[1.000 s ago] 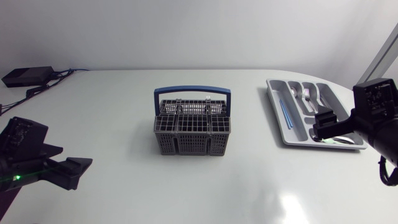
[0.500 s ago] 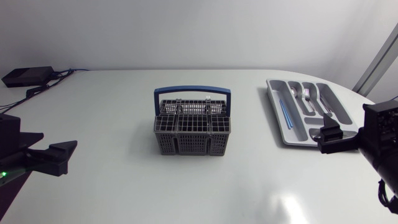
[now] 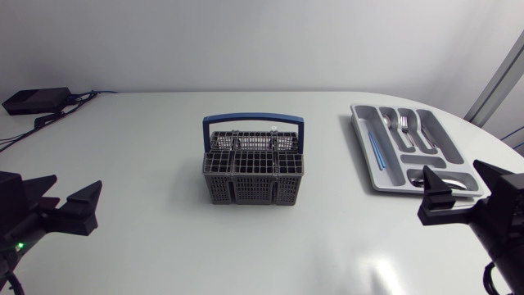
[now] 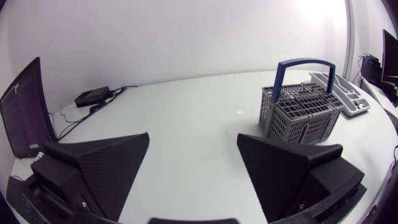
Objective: Unload the cutlery basket into the drawer organizer.
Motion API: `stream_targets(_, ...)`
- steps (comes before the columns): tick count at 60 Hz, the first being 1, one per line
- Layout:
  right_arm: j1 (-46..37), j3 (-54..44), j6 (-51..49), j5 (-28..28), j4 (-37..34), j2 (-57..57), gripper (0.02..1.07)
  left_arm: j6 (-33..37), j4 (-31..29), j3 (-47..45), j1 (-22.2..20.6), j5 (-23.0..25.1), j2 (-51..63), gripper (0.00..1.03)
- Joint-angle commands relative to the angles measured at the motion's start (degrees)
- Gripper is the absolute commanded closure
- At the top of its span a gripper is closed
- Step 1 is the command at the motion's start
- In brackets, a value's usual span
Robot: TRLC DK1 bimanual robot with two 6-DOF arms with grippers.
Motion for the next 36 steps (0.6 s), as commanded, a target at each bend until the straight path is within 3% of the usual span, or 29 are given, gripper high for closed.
stream_targets(1, -0.8, -2.7, 3.5, -1.2, 0.1, -2.7, 0.06, -2.2, 2.7, -3.4, -0.3, 0.1, -2.5, 0.04)
stream_targets(24, -3.2, -10.1, 11.2, -7.6, -0.4, -14.2, 0.06, -6.9, 14.3, -14.4, -1.1, 0.6, -12.8, 0.04)
stream_targets(36, -3.2, -10.1, 11.2, -7.6, -0.4, -14.2, 0.06, -8.5, 18.5, -18.4, -1.3, 0.7, -16.5, 0.04)
